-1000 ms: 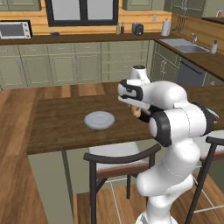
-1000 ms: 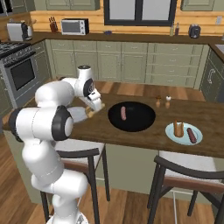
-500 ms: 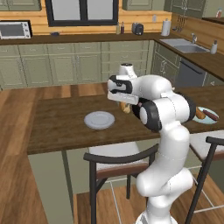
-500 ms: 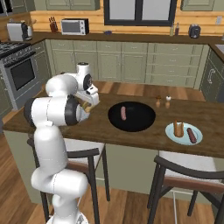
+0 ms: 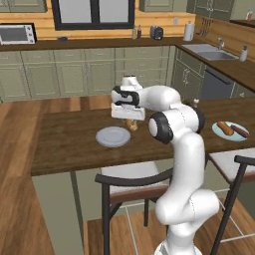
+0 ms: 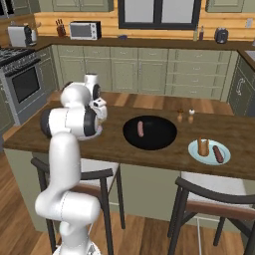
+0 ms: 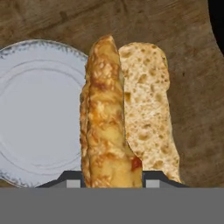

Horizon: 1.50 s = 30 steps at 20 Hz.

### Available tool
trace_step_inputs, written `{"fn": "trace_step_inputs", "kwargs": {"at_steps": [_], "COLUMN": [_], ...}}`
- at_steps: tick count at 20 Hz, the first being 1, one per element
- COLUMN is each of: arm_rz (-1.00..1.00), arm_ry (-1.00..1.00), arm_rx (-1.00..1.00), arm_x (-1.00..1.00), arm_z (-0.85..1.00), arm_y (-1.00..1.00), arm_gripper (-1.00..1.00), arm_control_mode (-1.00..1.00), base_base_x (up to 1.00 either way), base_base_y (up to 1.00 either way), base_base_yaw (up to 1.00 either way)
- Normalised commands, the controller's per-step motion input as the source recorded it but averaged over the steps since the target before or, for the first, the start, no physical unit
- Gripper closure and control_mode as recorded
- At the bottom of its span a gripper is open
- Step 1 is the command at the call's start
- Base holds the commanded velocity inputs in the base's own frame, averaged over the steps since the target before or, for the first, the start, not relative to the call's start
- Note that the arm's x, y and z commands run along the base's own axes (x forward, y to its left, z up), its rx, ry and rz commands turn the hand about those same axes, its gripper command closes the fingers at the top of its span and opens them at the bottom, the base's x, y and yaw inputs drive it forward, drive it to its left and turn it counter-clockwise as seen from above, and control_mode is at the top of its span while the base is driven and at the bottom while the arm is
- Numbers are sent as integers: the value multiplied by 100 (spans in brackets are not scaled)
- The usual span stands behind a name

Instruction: Place one bun and one sausage from the bowl on each plate.

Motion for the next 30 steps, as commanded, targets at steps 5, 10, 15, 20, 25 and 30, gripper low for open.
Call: {"fn": "trace_step_inputs", "kwargs": {"at_steps": [5,10,15,20,25,30], "arm_rz": [9,5,3,2,0,0], "arm_ry": [11,10,10,3,-4,-16], "arm_rx": [0,0,0,0,0,0], "arm_x": [50,35,9,-7,-68,-63], "arm_z": [-28,-53,-41,-3,0,0], "arm_y": [31,5,1,0,0,0], "arm_gripper": [100,100,100,100,100,100], "arm_control_mode": [-100,-100,-100,-100,-100,-100], "base_base_x": [0,0,0,0,0,0], "base_base_y": [0,0,0,0,0,0], "base_base_yaw": [0,0,0,0,0,0]}}
